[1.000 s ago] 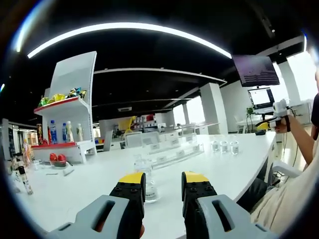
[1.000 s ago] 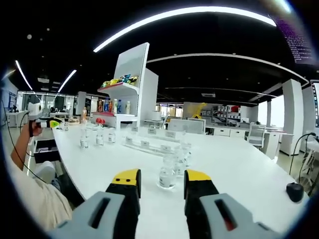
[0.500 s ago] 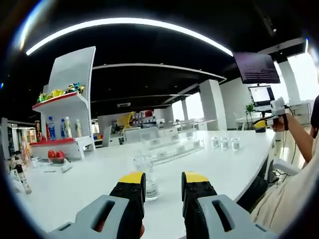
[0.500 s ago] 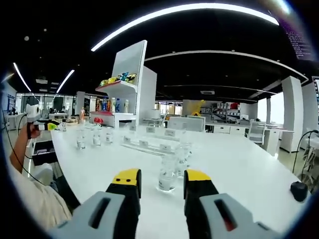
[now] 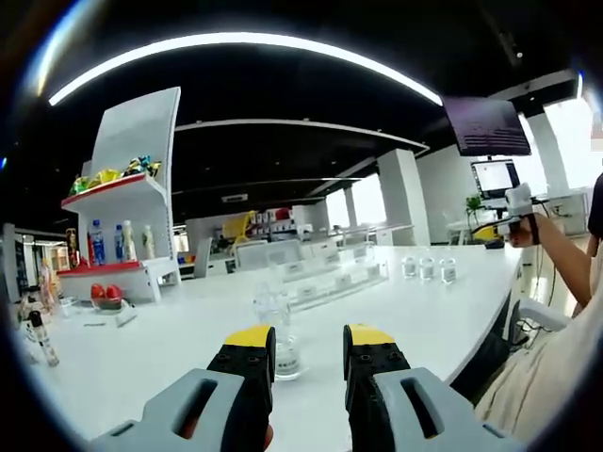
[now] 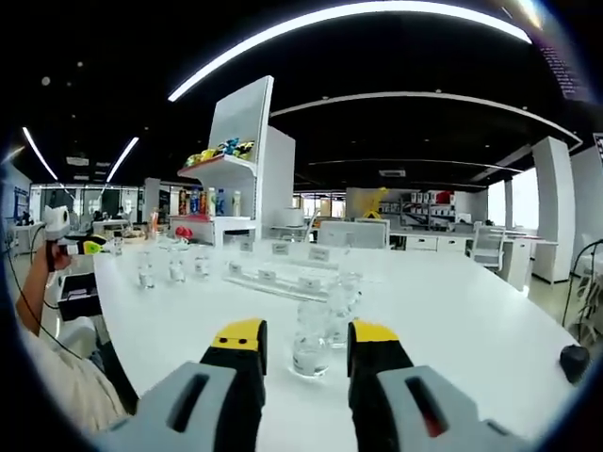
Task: Identify the label on the chemical reagent bottle, grasp the chemical reagent bottle, and place it in the designated position on the reagent rack
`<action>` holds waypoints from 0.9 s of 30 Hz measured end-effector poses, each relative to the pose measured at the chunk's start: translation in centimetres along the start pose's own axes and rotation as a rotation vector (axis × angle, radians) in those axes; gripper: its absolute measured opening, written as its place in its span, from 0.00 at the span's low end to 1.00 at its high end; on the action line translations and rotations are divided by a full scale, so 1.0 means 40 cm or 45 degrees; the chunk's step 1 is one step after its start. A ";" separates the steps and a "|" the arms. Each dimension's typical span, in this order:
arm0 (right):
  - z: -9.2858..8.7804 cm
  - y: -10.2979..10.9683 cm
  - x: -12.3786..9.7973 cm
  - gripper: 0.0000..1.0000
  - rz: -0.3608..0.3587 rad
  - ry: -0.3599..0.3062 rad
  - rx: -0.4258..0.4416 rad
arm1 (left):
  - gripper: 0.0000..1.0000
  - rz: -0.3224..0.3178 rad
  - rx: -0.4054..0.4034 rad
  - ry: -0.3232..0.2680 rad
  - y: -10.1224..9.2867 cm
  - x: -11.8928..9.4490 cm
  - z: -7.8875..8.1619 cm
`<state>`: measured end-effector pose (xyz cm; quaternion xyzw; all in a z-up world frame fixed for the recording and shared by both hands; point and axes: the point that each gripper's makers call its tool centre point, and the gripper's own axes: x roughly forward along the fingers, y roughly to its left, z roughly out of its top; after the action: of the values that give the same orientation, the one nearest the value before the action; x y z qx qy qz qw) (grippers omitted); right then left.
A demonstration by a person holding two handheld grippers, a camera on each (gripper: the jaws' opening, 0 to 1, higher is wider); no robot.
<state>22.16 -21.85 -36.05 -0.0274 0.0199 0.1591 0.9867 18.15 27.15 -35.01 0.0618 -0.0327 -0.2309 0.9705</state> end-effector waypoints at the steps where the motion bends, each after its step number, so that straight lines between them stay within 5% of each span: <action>1: 0.002 0.001 0.003 0.34 -0.002 -0.003 0.001 | 0.30 0.003 0.000 -0.001 0.000 -0.001 0.000; 27: -0.034 0.045 0.123 0.34 0.036 0.090 -0.065 | 0.30 0.024 0.005 -0.001 0.015 -0.003 -0.003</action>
<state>26.21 -18.67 -37.71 -0.0580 0.0512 0.1724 0.9820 18.32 27.73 -35.06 0.0632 -0.0342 -0.2217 0.9725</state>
